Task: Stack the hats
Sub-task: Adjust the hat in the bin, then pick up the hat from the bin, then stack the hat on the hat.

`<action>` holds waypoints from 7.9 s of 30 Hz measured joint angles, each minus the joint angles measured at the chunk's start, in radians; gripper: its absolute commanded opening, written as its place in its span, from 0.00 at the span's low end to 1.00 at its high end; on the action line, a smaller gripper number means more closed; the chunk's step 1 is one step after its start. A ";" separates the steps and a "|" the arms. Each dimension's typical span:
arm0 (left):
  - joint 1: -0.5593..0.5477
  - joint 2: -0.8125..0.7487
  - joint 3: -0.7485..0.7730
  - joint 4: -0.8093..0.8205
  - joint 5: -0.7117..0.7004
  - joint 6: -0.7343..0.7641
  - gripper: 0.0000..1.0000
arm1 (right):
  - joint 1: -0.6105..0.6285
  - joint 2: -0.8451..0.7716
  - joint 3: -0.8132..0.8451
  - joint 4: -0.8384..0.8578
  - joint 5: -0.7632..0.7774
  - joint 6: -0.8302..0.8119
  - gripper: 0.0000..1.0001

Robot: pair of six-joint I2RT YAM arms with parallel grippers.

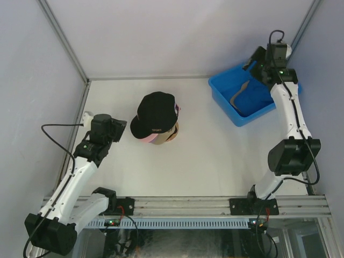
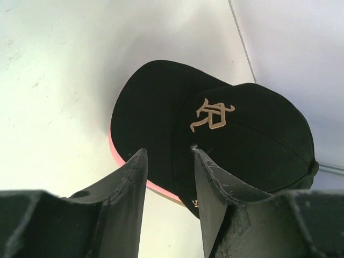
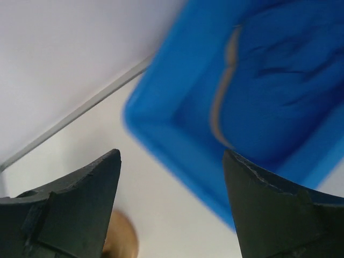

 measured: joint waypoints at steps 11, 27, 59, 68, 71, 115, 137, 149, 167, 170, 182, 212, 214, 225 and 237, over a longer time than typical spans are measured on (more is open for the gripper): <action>-0.103 0.051 0.000 0.023 -0.041 0.047 0.44 | -0.169 0.238 0.029 -0.037 0.211 0.015 0.79; -0.131 0.074 0.000 0.125 -0.063 0.101 0.43 | -0.245 0.523 0.239 -0.065 0.277 0.060 0.78; -0.131 -0.045 0.000 0.066 -0.107 0.124 0.43 | -0.230 0.450 0.243 -0.016 0.267 0.037 0.19; -0.131 -0.097 0.000 0.021 -0.107 0.122 0.43 | -0.239 0.363 0.131 0.051 0.231 0.034 0.35; -0.131 -0.112 0.000 0.015 -0.107 0.121 0.43 | -0.246 0.363 0.114 0.058 0.204 0.035 0.28; -0.131 -0.130 0.000 -0.022 -0.111 0.112 0.41 | -0.205 0.389 0.197 0.082 0.211 -0.070 0.04; -0.133 -0.221 -0.014 -0.086 -0.107 0.084 0.40 | -0.197 0.346 0.128 0.127 0.126 -0.073 0.18; -0.140 -0.214 -0.032 -0.089 -0.106 0.059 0.40 | -0.204 0.553 0.287 0.060 0.089 -0.074 0.35; -0.159 -0.220 -0.060 -0.091 -0.111 0.023 0.39 | -0.221 0.621 0.306 0.019 0.082 -0.078 0.00; -0.164 -0.220 -0.060 -0.091 -0.111 0.023 0.39 | -0.209 0.586 0.301 0.018 0.082 -0.078 0.00; -0.166 -0.221 -0.051 -0.096 -0.112 0.039 0.41 | -0.175 0.276 0.216 0.089 0.080 -0.077 0.00; -0.379 -0.241 -0.048 0.459 0.231 0.123 0.50 | 0.596 -0.231 -0.029 0.134 0.180 0.235 0.00; -0.409 -0.241 -0.048 0.482 0.231 0.123 0.50 | 0.652 -0.226 -0.016 0.130 0.201 0.252 0.00; -0.489 -0.249 -0.050 0.536 0.202 0.148 0.53 | 0.836 -0.169 0.097 0.097 0.284 0.291 0.00; -0.491 -0.233 -0.047 0.536 0.177 0.205 0.37 | 0.915 -0.166 0.110 0.081 0.275 0.296 0.00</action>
